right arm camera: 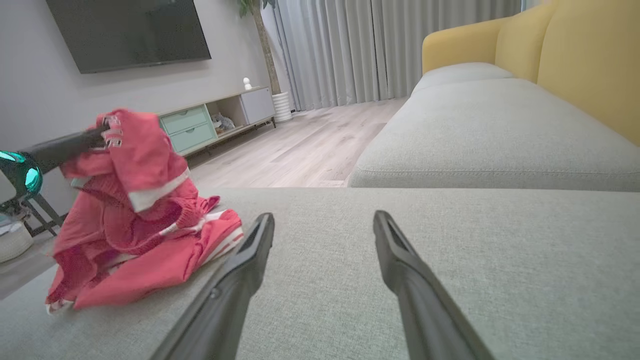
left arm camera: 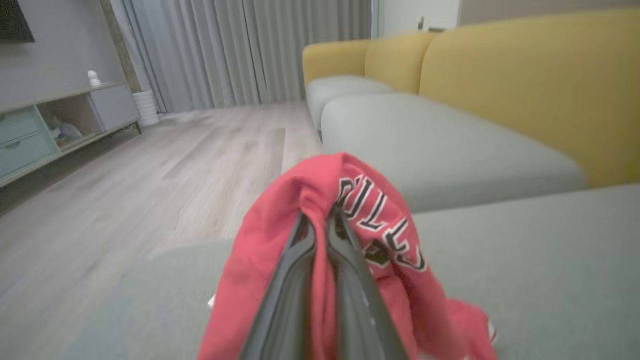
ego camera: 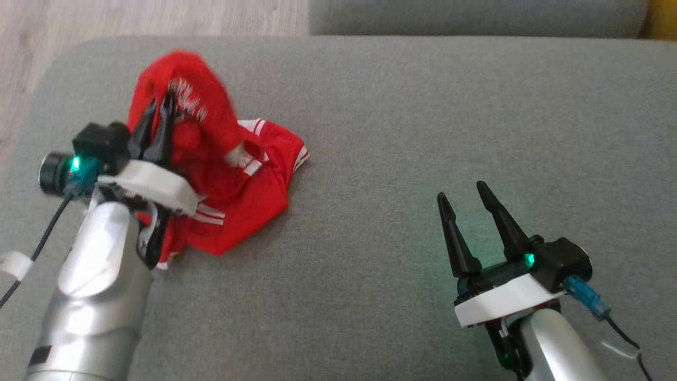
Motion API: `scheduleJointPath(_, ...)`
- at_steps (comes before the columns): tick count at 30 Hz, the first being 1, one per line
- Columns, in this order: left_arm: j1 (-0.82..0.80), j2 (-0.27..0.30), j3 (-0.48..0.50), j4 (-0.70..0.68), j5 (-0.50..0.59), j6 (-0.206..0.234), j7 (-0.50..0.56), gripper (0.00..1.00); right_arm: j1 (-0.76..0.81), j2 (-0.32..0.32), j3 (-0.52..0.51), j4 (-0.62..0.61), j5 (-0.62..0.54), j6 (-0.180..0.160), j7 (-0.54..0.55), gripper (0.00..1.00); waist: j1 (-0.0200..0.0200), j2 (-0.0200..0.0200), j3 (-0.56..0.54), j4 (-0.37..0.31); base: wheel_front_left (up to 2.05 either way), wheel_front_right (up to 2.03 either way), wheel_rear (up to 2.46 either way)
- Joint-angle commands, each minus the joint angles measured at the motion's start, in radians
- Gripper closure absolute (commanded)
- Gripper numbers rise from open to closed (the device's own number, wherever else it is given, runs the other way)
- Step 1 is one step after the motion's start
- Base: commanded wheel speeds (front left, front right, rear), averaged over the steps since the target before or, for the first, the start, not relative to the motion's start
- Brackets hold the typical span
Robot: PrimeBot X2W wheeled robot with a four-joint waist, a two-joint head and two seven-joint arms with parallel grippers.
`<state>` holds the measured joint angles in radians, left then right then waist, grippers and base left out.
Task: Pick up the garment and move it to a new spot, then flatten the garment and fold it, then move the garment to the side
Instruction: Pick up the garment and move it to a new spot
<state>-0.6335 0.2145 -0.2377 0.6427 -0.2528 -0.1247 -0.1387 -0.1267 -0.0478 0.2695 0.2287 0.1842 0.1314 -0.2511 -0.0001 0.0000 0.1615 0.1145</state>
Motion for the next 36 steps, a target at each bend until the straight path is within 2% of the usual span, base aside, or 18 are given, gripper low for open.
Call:
scheduleJointPath(1,-0.060,0.030,0.016,-0.076,-0.010,-0.004,-0.024,1.00,-0.003,-0.002,0.022,-0.027,0.011,-0.001,-0.011,0.00,0.0001,0.0000,-0.028,-0.010,0.00,0.00,0.00)
scheduleJointPath(8,-0.045,0.021,-0.038,-0.351,-0.054,-0.005,0.003,1.00,0.017,-0.002,0.023,-0.028,0.025,-0.001,-0.011,0.00,0.0001,0.0000,-0.075,-0.049,0.00,0.00,0.00)
scheduleJointPath(9,-0.045,0.021,-0.038,-0.351,-0.054,-0.005,0.003,1.00,0.017,-0.002,0.023,-0.028,0.025,-0.001,-0.011,0.00,0.0001,0.0000,-0.075,-0.049,0.00,0.00,0.00)
scheduleJointPath(14,-0.019,0.020,-0.080,-0.506,-0.080,-0.006,0.092,1.00,0.016,-0.002,0.012,-0.034,0.026,-0.001,-0.011,0.00,0.0001,0.0000,-0.079,-0.100,0.00,0.00,0.00)
scheduleJointPath(18,0.005,0.016,-0.112,-0.569,-0.088,-0.003,0.153,1.00,0.009,-0.002,0.003,-0.044,0.032,-0.001,-0.011,0.00,0.0001,0.0000,-0.070,-0.157,0.00,0.00,0.00)
scheduleJointPath(28,0.015,-0.005,-0.194,-0.544,-0.077,0.001,0.211,1.00,-0.028,-0.002,-0.002,-0.080,0.065,-0.001,-0.011,0.00,0.0001,0.0000,-0.002,-0.345,0.00,0.00,0.00)
scheduleJointPath(36,-0.101,-0.038,-0.207,-0.439,-0.036,0.020,0.146,1.00,-0.057,-0.002,0.015,-0.114,0.109,-0.001,-0.011,0.00,0.0001,0.0000,0.070,-0.477,0.00,0.00,0.00)
